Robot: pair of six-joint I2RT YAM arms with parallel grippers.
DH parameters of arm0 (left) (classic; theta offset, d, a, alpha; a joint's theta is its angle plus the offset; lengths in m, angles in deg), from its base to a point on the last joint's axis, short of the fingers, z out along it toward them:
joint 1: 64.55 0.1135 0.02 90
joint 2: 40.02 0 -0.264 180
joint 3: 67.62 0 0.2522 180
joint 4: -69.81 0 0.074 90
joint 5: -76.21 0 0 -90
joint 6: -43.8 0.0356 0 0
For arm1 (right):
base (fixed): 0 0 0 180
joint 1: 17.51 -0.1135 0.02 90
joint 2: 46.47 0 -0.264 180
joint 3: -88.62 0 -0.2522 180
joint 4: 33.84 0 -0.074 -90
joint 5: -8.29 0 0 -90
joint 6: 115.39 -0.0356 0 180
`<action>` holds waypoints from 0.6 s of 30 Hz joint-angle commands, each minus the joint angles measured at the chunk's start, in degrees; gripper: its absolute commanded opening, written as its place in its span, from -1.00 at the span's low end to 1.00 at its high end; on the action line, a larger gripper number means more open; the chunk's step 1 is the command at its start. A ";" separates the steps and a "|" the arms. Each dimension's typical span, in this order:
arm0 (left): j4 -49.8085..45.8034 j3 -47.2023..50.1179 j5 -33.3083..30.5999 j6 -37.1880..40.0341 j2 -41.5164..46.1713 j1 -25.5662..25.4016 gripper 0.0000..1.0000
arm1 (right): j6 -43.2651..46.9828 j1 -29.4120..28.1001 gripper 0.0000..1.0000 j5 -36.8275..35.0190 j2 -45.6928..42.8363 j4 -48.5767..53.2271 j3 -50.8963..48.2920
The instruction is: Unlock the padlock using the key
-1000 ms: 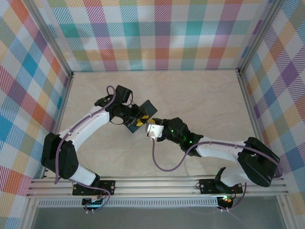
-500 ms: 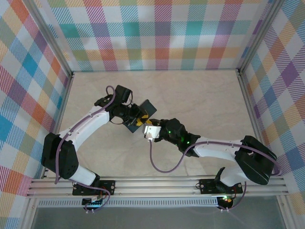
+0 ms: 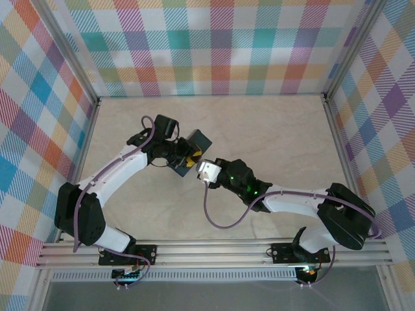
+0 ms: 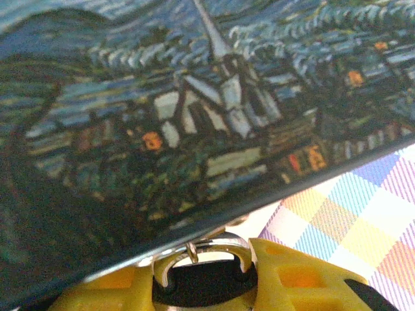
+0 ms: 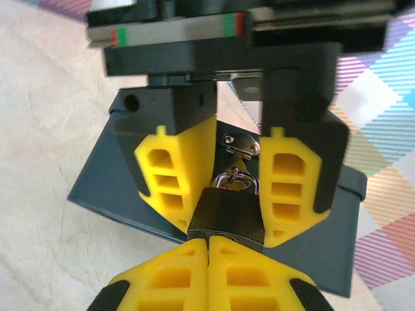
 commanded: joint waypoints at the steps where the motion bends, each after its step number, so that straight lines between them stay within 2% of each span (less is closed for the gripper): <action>1: 1.17 0.31 2.95 -0.87 3.61 -0.18 -1.00 | -12.04 1.61 -1.00 -2.19 -1.29 -3.98 -0.03; 12: 3.00 2.86 2.60 -1.92 5.61 -0.19 -1.00 | -24.75 3.17 -1.00 0.42 -2.79 -3.68 -0.47; 15: 0.35 2.28 0.23 0.27 5.37 0.15 -1.00 | -27.22 3.62 -1.00 2.37 -3.78 1.77 0.67; 16: -0.43 2.04 -0.56 1.04 5.20 0.26 -1.00 | -27.76 3.92 -0.95 4.09 -4.22 5.23 1.20; 18: -0.56 2.18 -1.27 1.66 4.76 0.35 -1.00 | -30.89 4.77 -0.69 8.17 -5.31 10.51 1.81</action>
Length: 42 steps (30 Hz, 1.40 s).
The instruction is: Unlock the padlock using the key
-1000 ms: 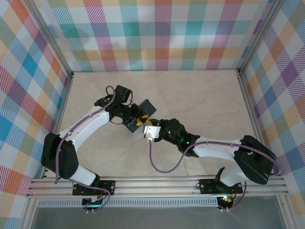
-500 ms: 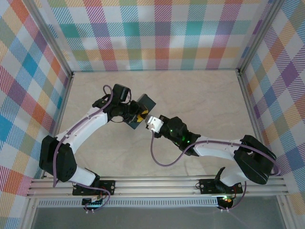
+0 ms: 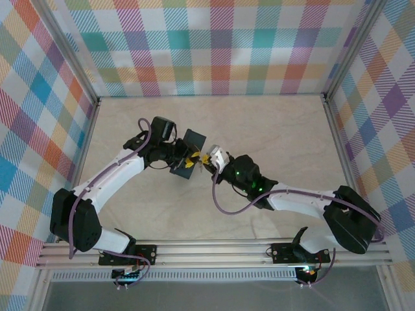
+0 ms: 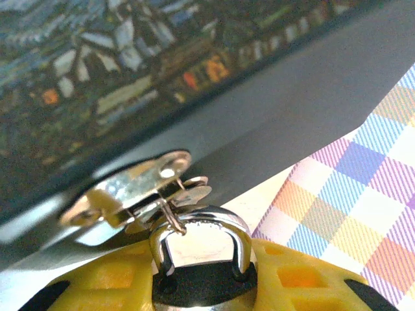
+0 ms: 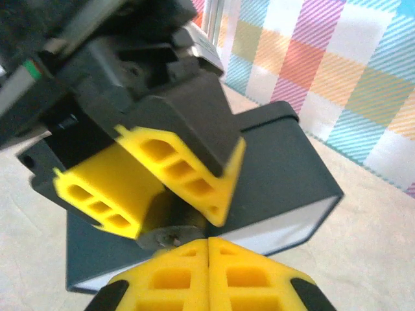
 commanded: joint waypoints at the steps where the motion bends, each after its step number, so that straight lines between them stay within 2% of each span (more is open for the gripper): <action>1: -0.86 0.04 -0.53 2.69 1.66 0.35 -1.00 | -7.86 1.90 -0.50 6.01 -2.77 8.57 1.28; 2: -0.54 0.36 -0.53 2.66 1.56 0.36 -1.00 | -9.89 2.83 -0.30 7.88 -3.40 8.58 0.62; 5: -0.18 0.67 -0.38 2.61 1.17 0.35 -1.00 | -17.12 5.62 -0.13 14.86 -3.97 9.00 0.78; 9: 0.66 0.85 -0.18 2.38 1.08 0.35 -1.00 | -22.95 5.98 -0.05 20.10 -0.49 12.08 4.95; 12: 1.28 0.94 -0.14 2.00 1.16 0.35 -1.00 | -26.79 5.91 -0.06 22.20 2.50 9.53 6.17; 29: 4.87 3.11 1.91 -0.81 2.30 0.35 -1.00 | -37.29 5.76 -0.20 25.42 11.49 -1.32 8.87; 31: 5.21 3.21 2.24 -1.09 2.39 0.35 -1.00 | -37.99 5.81 -0.31 25.64 12.30 -3.65 9.07; 35: 4.40 3.18 1.66 -0.67 2.46 0.42 -1.00 | -39.31 5.81 -0.66 26.46 12.97 -4.05 9.55; 36: 3.51 3.05 1.08 -0.04 2.44 0.52 -0.89 | -39.33 5.81 -0.73 26.67 12.94 -3.82 9.63; 38: 0.31 2.43 -1.00 2.17 2.40 1.07 -0.49 | -38.34 5.81 -0.85 26.74 12.37 -0.57 10.22; 40: -4.06 1.63 -4.07 5.21 2.68 2.03 -0.14 | -35.89 5.81 -0.88 26.19 11.62 4.78 11.30; 42: -6.56 1.71 -6.56 7.47 3.87 3.63 0.03 | -33.28 5.81 -0.90 24.82 10.74 9.27 12.14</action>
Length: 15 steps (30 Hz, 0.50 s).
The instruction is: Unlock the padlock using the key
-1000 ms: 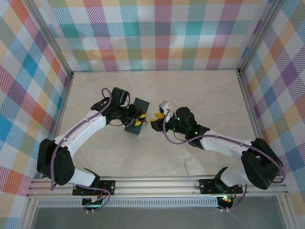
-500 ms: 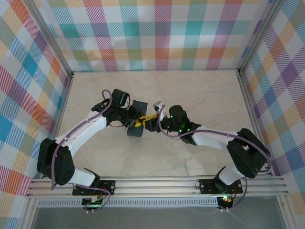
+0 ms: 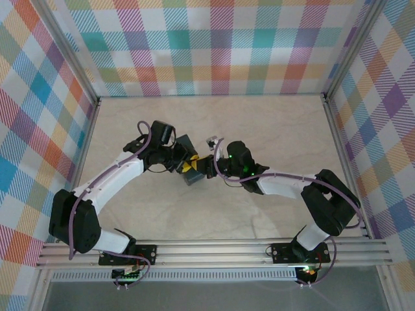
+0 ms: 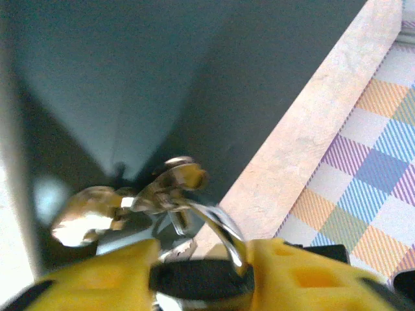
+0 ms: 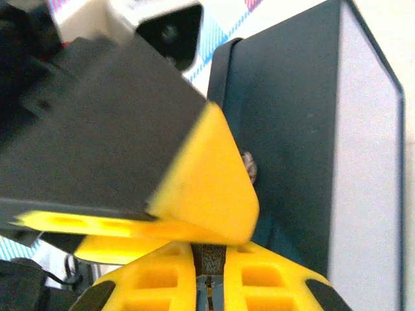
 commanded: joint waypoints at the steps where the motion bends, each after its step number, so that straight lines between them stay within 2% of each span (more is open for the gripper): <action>1: -7.65 -1.00 -5.52 5.68 3.82 3.40 0.08 | 6.42 -0.27 -0.90 -1.12 -2.13 8.16 3.68; 7: -9.77 0.53 -8.21 10.95 6.01 9.44 0.16 | 6.96 0.08 -0.92 0.84 -2.64 15.15 7.04; 15: -7.23 -3.05 -9.07 19.52 -0.41 12.05 0.24 | -6.78 2.02 -0.97 6.37 -0.48 12.68 8.25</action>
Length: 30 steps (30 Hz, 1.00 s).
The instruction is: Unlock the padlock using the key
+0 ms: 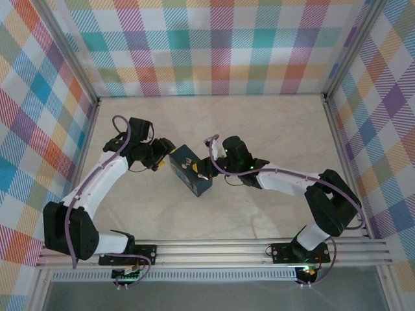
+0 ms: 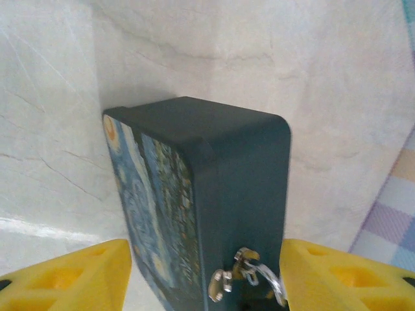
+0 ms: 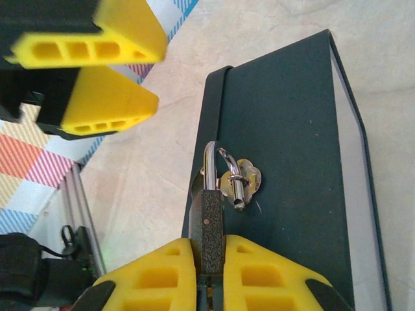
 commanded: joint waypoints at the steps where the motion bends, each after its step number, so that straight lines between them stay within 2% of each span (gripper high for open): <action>1: 0.35 -2.75 -1.29 6.80 -4.58 0.75 0.24 | -9.13 1.46 -0.98 5.05 0.60 -3.77 2.57; 7: 6.79 0.66 0.20 8.27 -6.81 0.77 0.17 | -23.48 3.54 -1.00 9.13 4.49 -12.39 1.41; 12: 8.81 2.24 2.68 9.24 -7.08 0.68 0.11 | -27.22 3.58 -1.00 11.11 6.99 -12.18 4.24; 16: 9.37 3.57 4.82 9.97 -7.86 0.59 0.01 | -26.08 3.60 -0.98 7.88 7.87 -7.64 6.73; 21: 10.90 5.58 7.39 10.31 -8.83 0.33 -0.11 | -24.20 3.51 -0.84 4.02 9.35 -1.92 10.75; 26: 11.28 6.89 8.03 10.34 -9.21 0.21 -0.17 | -16.78 3.54 -0.76 1.31 12.02 10.62 18.91; 30: 11.64 7.28 8.54 10.08 -8.78 0.26 -0.23 | -15.96 3.83 -0.78 0.38 13.50 10.28 20.85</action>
